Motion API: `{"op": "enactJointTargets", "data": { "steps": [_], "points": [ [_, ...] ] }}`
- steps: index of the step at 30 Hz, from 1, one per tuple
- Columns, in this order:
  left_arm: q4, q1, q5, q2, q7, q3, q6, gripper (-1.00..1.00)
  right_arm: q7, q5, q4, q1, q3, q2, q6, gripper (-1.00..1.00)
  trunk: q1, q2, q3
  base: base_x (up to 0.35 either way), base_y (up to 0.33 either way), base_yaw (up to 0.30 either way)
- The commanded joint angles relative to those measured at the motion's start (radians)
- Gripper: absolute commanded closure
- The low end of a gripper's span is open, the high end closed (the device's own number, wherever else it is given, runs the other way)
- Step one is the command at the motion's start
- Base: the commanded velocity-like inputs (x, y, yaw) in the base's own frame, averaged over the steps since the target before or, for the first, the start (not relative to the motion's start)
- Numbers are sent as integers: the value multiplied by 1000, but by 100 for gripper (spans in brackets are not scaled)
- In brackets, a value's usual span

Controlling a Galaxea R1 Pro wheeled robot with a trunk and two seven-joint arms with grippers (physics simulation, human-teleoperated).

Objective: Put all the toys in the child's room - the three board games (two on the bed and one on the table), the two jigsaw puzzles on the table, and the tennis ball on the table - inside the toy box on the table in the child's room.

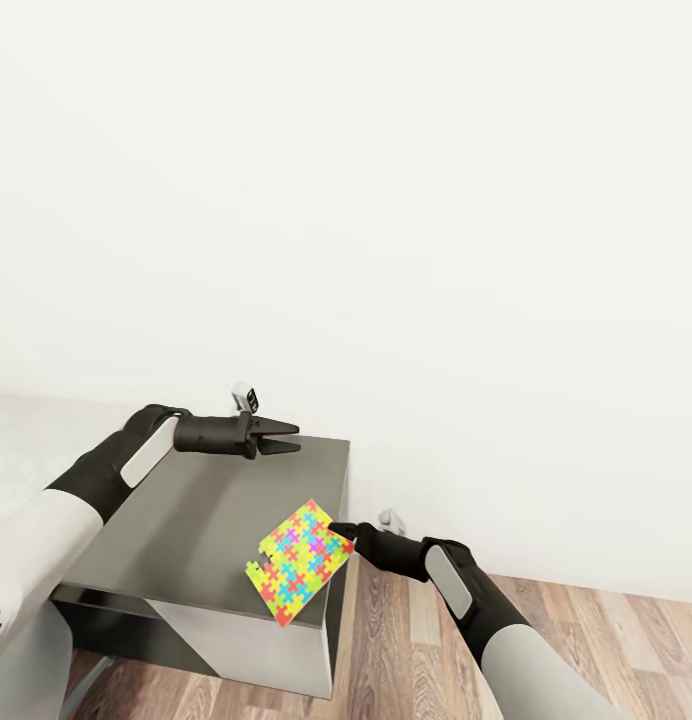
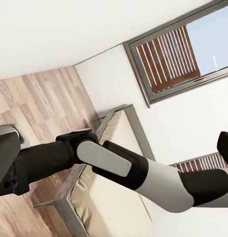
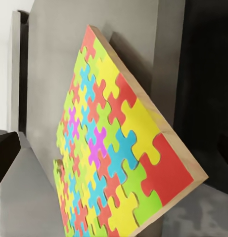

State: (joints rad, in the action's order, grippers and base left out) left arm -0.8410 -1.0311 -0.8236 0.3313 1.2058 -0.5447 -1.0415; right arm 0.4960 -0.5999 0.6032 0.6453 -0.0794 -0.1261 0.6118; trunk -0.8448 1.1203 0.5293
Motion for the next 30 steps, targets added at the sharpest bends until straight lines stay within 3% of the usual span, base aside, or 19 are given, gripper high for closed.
{"op": "enactJointTargets", "data": {
  "steps": [1, 7, 12, 30],
  "points": [
    [0, -1, -3, 1, 3, -3, -6, -100, -1, -4, 0, 1, 0, 1, 5, -100, 0, 1, 1, 0, 29, 0],
    [0, -1, -3, 1, 3, -3, -6, -100, -1, -4, 0, 1, 0, 4, 8, -100, 0, 1, 1, 0, 10, 0],
    [0, -1, -3, 0, 3, -4, -6, -100, -2, -4, -1, 1, 0, 5, 16, -100, -19, 36, 17, 0, 2, 0],
    [0, -1, -3, 0, 3, -3, -6, -100, -2, -5, -2, 1, 0, 4, 20, -100, -19, 36, 17, 0, 0, 0]
  ]
}}
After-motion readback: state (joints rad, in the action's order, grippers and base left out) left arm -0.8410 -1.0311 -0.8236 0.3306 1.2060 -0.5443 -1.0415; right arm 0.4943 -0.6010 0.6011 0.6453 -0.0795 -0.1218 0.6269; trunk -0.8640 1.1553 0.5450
